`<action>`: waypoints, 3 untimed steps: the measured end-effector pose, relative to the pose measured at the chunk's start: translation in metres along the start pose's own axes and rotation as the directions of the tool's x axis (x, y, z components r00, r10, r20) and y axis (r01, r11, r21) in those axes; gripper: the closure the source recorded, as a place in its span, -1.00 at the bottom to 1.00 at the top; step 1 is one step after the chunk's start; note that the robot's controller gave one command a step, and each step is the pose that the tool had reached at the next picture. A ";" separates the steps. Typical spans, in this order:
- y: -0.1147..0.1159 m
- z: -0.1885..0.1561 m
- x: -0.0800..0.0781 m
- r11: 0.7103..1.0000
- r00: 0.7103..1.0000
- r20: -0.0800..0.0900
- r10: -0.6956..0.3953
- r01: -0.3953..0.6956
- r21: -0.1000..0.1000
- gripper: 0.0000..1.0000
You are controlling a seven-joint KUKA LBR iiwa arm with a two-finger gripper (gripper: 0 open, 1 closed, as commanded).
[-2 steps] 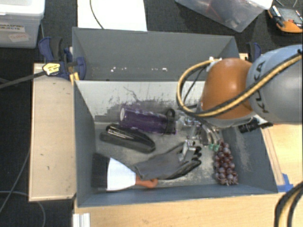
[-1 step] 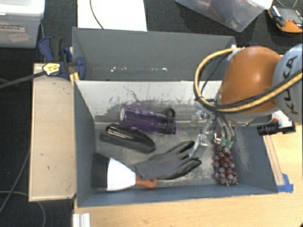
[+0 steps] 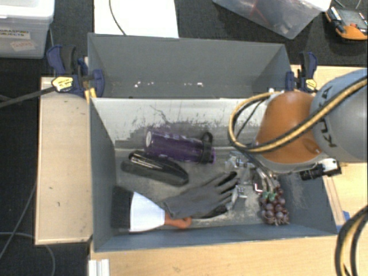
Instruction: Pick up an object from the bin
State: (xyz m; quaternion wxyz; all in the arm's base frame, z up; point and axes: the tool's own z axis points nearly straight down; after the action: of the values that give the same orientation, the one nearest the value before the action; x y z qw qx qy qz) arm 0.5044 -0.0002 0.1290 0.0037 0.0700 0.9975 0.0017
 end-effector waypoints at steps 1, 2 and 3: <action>0.000 -0.010 0.006 0.999 0.998 -0.011 0.054 -0.054 0.003 -1.00; -0.050 -0.005 -0.025 0.996 0.996 -0.001 -0.092 0.092 0.000 -1.00; -0.019 -0.004 -0.012 1.000 1.000 0.003 0.002 -0.002 -0.003 -1.00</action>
Offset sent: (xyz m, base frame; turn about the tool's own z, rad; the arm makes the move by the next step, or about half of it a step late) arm 0.0289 -0.0883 -0.0068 -0.3159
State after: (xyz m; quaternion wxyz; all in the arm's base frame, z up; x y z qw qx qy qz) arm 0.5137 -0.0212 0.1335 0.0054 0.0710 0.9975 0.0029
